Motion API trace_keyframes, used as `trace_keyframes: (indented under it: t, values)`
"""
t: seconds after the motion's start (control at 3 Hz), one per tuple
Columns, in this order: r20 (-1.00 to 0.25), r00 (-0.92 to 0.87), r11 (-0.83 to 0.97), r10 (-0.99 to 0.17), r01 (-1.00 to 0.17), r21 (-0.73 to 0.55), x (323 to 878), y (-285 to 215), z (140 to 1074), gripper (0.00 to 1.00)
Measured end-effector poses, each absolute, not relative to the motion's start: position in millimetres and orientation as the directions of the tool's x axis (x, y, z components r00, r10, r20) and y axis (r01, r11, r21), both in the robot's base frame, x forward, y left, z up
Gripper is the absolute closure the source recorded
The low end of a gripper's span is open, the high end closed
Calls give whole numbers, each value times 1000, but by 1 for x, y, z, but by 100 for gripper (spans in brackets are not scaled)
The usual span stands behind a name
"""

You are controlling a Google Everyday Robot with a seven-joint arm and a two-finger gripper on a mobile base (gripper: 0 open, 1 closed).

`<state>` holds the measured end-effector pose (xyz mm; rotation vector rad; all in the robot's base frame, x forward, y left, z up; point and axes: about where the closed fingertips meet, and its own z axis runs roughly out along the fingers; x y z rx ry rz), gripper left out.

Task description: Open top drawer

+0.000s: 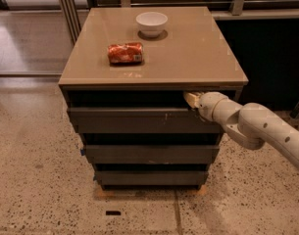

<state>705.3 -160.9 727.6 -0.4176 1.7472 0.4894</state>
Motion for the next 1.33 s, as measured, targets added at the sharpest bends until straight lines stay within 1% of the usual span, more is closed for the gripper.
trace_keyframes:
  t: [0.33, 1.33]
  values:
    - [-973, -227, 846, -26, -523, 100, 708, -160, 724, 100]
    - [-940, -331, 850, -78, -515, 111, 708, -156, 699, 100]
